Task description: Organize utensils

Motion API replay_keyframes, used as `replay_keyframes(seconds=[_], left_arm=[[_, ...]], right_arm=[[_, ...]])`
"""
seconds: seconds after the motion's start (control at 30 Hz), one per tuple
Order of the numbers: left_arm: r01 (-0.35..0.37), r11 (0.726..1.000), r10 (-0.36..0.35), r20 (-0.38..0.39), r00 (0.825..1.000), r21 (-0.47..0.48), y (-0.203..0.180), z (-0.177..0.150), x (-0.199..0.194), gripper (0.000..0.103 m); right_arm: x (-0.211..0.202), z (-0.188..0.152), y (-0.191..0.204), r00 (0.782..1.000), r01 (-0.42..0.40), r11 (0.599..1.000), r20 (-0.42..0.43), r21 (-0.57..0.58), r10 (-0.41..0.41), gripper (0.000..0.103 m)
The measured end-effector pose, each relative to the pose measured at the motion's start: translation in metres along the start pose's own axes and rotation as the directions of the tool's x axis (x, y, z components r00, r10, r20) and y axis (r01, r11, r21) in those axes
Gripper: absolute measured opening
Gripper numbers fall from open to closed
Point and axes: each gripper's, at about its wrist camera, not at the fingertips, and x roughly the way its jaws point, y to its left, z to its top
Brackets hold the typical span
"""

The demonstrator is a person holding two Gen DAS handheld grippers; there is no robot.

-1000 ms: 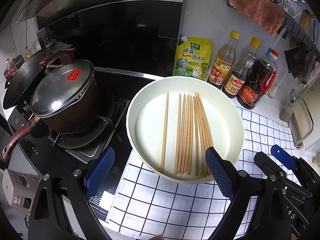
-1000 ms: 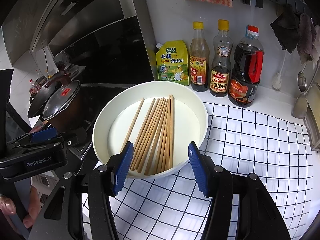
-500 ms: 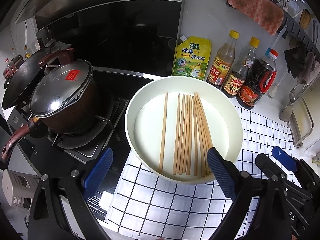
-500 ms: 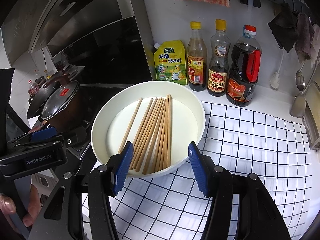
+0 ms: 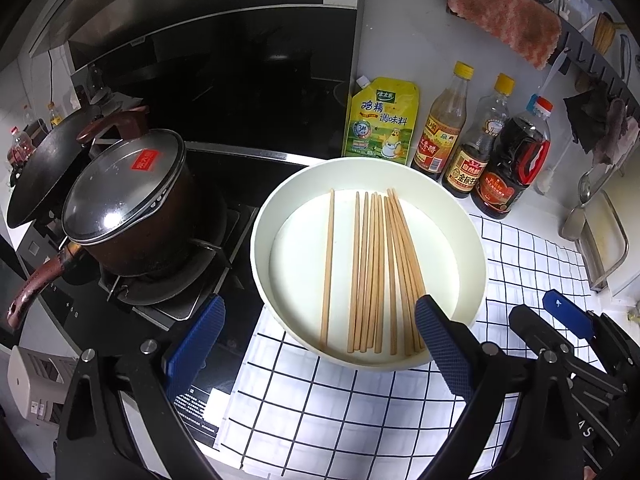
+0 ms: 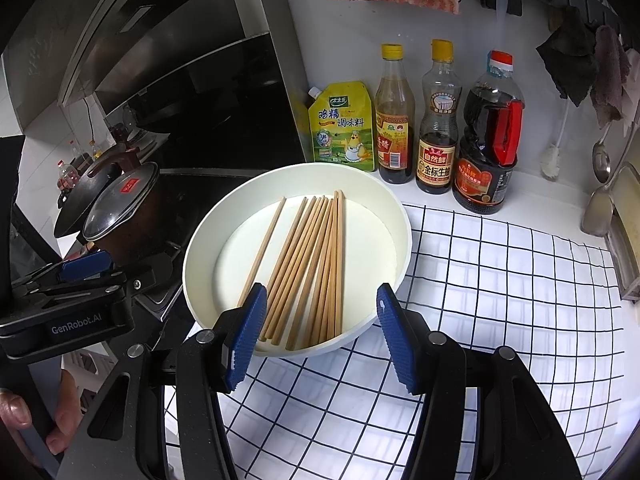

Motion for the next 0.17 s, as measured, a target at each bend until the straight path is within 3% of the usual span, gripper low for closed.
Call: replay_keyframes(seconds=[0.17], left_arm=[[0.007, 1.0, -0.007, -0.005, 1.0, -0.002, 0.0016, -0.0005, 0.0001, 0.096]], right_arm=[[0.0, 0.0001, -0.0003, 1.0, 0.001, 1.0, 0.0, 0.002, -0.001, 0.055]])
